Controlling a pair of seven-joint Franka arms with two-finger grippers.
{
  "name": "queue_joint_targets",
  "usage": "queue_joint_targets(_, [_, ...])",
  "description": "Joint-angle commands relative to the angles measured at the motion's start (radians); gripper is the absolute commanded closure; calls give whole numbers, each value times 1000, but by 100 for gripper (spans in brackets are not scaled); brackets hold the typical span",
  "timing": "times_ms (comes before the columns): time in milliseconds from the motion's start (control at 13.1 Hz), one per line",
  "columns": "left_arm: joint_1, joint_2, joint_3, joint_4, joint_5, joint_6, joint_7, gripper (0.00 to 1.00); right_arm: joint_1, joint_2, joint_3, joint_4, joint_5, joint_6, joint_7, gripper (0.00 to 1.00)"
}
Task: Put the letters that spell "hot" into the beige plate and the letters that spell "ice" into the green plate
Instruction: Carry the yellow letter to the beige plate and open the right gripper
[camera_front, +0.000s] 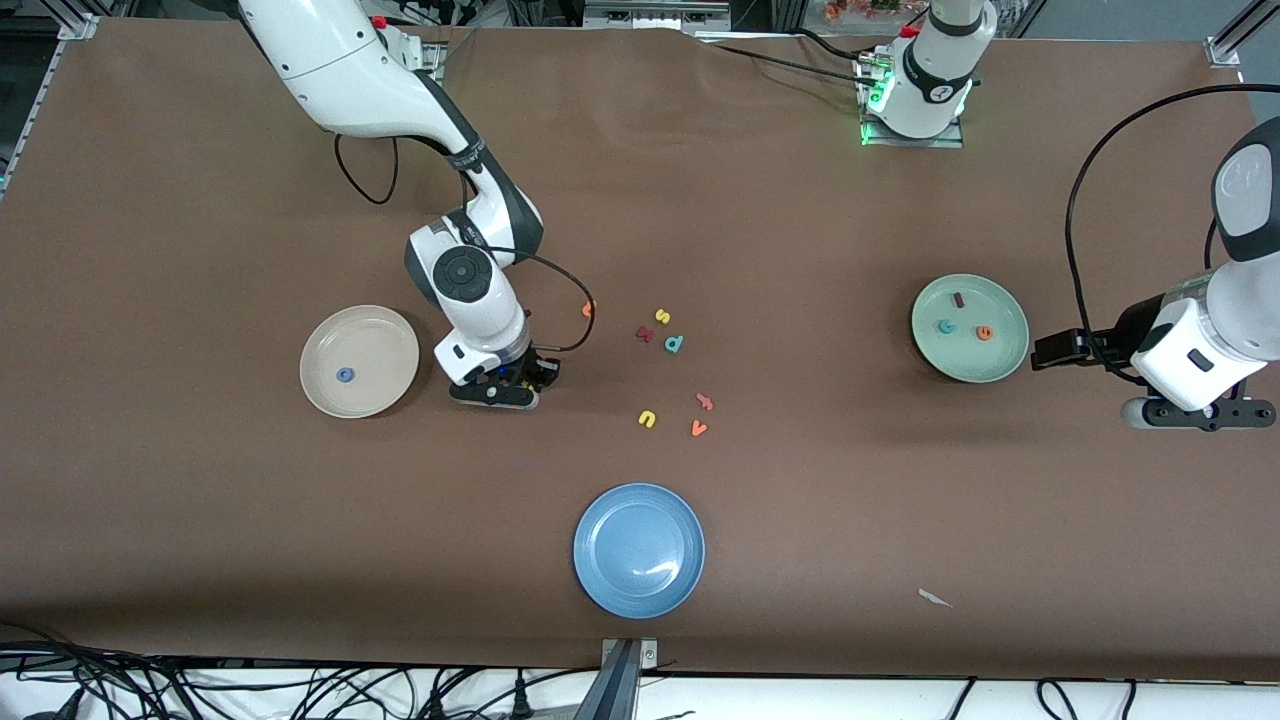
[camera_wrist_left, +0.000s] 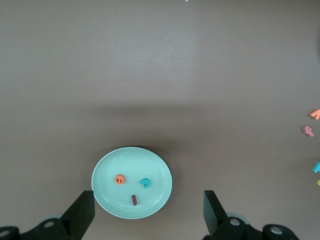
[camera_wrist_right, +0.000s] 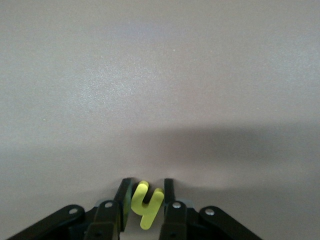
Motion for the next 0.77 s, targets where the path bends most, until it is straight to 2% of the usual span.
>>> queue_joint_targets(0, [2,-23,2,-28,-26,12,19,0,10,-68,2,-43,5,-55,-7,96])
queue_joint_targets(306, [-1,-17,2,-21,-28,12,16,0,-34,-219,2,-60,8,-306,-148,96])
queue_joint_targets(536, [-1,-14,4,-21,-26,14,16,0,-122,-288,0,-121,21,-347,-340,96])
queue_joint_targets(613, [-1,-14,4,-21,-26,14,16,0,-149,-289,-12,-135,21,-347,-407,96])
queue_joint_targets(689, [-1,-11,4,-21,-26,14,16,0,-159,-286,-55,-145,19,-338,-500,96])
